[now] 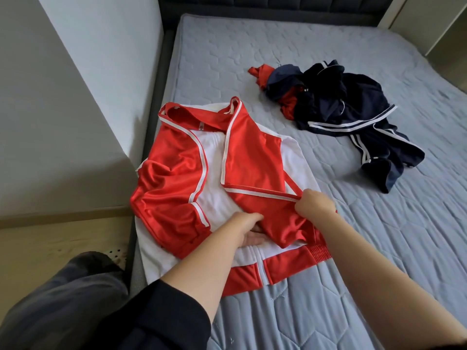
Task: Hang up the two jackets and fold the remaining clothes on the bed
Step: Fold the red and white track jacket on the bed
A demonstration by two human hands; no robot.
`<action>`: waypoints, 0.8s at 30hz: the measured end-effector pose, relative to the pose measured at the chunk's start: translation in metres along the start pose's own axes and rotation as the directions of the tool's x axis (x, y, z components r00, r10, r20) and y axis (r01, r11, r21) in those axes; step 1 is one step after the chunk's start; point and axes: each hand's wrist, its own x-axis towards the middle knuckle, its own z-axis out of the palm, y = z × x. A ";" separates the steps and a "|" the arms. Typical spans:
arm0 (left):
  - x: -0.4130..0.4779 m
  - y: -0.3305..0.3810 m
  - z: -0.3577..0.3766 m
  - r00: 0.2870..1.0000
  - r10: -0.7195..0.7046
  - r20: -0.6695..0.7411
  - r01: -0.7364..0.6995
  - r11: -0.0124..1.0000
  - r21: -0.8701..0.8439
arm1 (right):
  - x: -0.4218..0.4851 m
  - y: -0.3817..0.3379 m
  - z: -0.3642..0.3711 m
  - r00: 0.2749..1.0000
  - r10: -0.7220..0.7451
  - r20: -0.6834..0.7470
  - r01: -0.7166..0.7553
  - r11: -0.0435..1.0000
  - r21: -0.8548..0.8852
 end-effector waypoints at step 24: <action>-0.011 0.021 -0.081 0.736 0.641 -0.218 -0.308 0.604 0.735 | -0.026 -0.072 0.055 0.837 -0.457 -0.301 0.493 0.869 0.050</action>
